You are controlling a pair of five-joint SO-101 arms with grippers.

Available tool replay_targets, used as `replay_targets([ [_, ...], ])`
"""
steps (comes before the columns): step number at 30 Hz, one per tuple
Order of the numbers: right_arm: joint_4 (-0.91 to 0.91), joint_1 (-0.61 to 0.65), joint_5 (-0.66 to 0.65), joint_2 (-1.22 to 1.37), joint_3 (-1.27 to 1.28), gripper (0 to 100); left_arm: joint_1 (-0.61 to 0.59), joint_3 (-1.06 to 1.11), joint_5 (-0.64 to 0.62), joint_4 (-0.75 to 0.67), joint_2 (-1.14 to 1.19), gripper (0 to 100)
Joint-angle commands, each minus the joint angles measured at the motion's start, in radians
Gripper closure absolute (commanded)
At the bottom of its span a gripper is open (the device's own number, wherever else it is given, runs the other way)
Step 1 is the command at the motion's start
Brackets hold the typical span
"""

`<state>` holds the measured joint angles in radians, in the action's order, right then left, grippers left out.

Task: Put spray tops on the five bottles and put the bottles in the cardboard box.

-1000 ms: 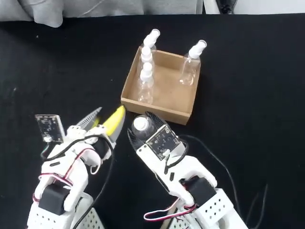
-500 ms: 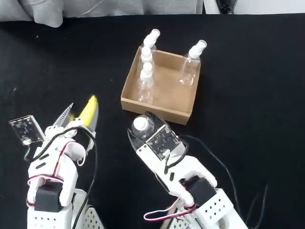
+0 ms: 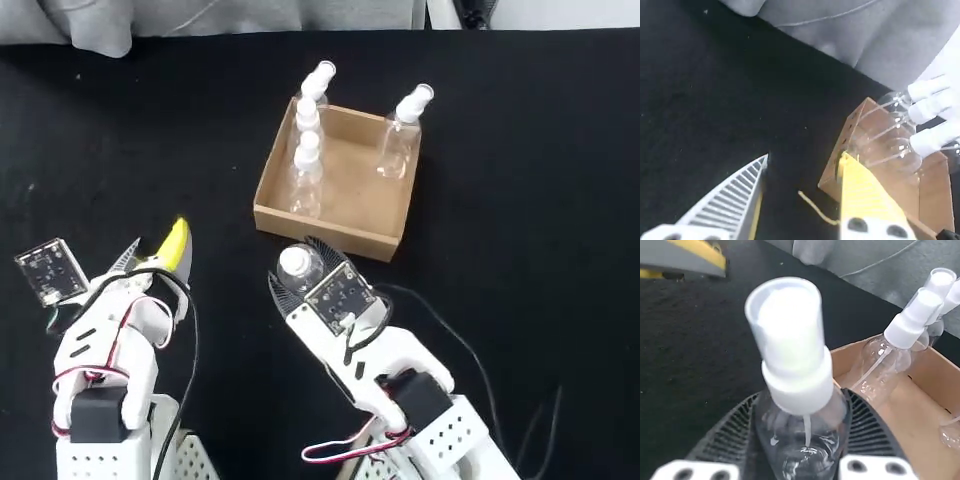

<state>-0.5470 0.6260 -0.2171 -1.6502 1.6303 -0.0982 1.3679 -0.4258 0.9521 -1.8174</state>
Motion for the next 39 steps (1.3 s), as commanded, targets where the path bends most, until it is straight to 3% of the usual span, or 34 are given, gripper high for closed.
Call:
replay_targets([
  [1, 0.009, -0.003, 0.009, -0.015, -0.008, 86.4, -0.010, -0.107, 0.002, 0.049, -0.011, 79],
  [10, 0.009, -0.002, 0.009, -0.015, -0.008, 86.4, -0.010, -0.193, 0.002, 0.180, -0.011, 79],
  [16, 0.009, -0.002, 0.009, -0.015, -0.007, 86.4, -0.022, -0.188, 0.006, 0.189, -0.011, 79],
  [26, 0.008, -0.002, 0.009, -0.015, -0.007, 86.4, -0.162, -0.025, 0.011, 0.028, -0.011, 79],
  [32, 0.012, -0.002, 0.009, -0.015, -0.007, 86.3, -0.162, 0.070, 0.115, -0.040, -0.011, 79],
  [39, 0.014, -0.002, 0.009, -0.015, -0.007, 86.4, -0.162, 0.133, 0.121, -0.040, -0.011, 79],
])
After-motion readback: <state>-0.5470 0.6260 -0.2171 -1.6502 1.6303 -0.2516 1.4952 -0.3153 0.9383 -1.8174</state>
